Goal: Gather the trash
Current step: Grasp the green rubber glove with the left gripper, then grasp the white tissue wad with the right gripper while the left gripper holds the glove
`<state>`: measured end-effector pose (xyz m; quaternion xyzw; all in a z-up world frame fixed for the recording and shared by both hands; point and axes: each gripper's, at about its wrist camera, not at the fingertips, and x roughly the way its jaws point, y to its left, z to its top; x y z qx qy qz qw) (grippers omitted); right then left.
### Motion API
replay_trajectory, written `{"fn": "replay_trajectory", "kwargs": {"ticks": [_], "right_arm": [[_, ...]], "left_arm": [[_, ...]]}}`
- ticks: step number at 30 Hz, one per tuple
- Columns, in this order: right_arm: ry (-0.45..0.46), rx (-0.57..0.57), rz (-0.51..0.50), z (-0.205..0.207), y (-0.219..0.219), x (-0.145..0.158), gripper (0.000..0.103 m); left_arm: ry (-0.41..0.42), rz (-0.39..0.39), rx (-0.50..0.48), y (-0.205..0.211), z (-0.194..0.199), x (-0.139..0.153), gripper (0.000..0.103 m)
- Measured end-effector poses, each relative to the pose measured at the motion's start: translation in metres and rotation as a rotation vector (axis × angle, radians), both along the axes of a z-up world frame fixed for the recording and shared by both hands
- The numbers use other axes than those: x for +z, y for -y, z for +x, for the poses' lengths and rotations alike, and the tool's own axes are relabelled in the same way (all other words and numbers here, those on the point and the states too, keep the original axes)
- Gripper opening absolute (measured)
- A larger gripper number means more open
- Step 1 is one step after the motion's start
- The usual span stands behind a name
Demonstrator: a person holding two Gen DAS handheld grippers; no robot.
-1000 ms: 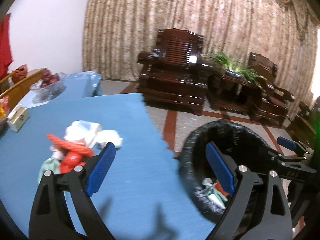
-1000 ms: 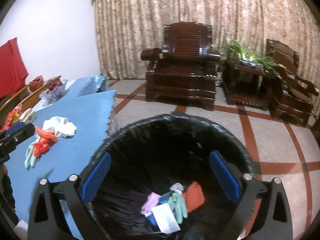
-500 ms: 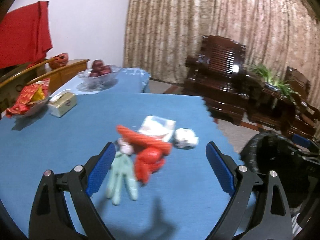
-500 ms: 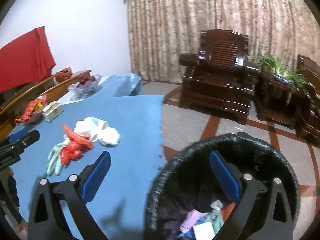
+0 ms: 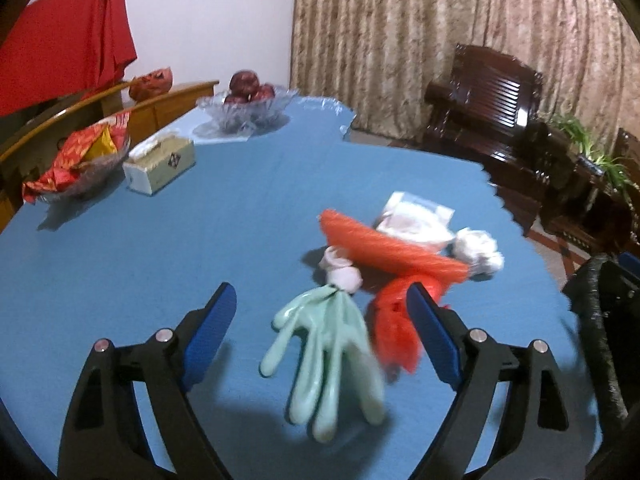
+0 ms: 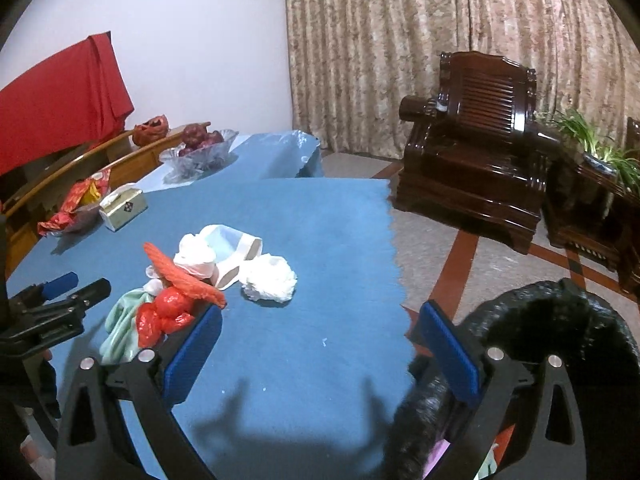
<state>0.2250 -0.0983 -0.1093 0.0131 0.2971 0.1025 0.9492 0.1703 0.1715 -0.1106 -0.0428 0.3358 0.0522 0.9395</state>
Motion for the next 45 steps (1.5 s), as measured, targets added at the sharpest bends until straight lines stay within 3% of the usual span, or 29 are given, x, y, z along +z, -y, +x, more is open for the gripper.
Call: {"fn": "replay_trajectory", "kwargs": {"ticks": [17,21,25,27,30,45], "right_arm": [[-0.085,0.013,-0.013,0.054,-0.024,-0.035,0.097],[-0.085,0.018,-0.014,0.06,-0.026,-0.036,0.097],[-0.082,0.022,-0.018,0.067,-0.028,-0.036,0.097],[-0.083,0.024,-0.017,0.071,-0.029,-0.037,0.097],[-0.087,0.036,-0.028,0.077,-0.033,-0.039,0.097],[-0.153,0.102,-0.061,0.108,-0.065,-0.057,0.09]], "left_arm": [[-0.174,-0.052,-0.016,-0.018,0.059,-0.055,0.073],[-0.198,-0.065,-0.041,-0.017,0.066,-0.059,0.066],[-0.187,-0.076,-0.055,-0.016,0.065,-0.058,0.054],[-0.17,-0.099,-0.059,-0.019,0.063,-0.056,0.036],[-0.154,-0.109,-0.056,-0.02,0.06,-0.053,0.025],[-0.111,-0.109,0.038,-0.042,0.03,-0.036,0.021]]}}
